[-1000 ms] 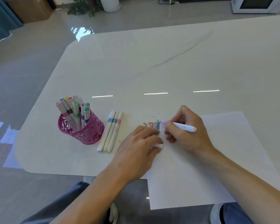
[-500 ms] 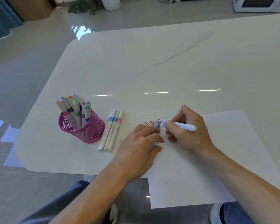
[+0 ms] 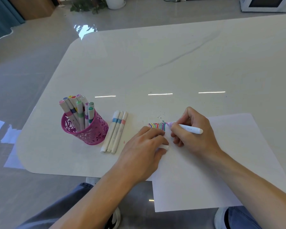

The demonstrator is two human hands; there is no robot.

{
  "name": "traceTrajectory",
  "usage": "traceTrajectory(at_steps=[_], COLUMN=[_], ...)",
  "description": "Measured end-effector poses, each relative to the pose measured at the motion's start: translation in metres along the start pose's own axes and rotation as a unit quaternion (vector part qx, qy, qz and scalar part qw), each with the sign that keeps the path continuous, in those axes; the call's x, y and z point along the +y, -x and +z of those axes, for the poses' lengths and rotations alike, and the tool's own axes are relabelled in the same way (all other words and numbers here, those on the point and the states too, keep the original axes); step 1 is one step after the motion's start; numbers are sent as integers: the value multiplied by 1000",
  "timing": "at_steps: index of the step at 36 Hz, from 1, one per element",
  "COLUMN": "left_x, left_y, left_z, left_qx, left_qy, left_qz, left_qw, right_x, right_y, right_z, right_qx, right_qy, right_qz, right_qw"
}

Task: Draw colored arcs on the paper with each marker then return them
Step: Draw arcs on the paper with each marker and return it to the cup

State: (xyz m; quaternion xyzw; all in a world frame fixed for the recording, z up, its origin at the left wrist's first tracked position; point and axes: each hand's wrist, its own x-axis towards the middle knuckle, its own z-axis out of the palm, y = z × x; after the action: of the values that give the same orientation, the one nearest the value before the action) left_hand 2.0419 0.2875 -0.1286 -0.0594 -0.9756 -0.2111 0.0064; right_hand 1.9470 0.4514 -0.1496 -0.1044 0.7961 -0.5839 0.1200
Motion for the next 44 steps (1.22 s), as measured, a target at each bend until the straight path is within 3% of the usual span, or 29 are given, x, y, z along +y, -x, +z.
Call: traceTrajectory(at_steps=[44], left_x=[4], left_y=[2], left_z=[-2], left_qx=[4], left_qy=[-9], left_qz=[-17], left_qw=[1000], right_x=[-4], right_y=[-2], right_z=[-3], right_qx=[-40], right_qy=[3], right_qz=[0], right_qw=[999])
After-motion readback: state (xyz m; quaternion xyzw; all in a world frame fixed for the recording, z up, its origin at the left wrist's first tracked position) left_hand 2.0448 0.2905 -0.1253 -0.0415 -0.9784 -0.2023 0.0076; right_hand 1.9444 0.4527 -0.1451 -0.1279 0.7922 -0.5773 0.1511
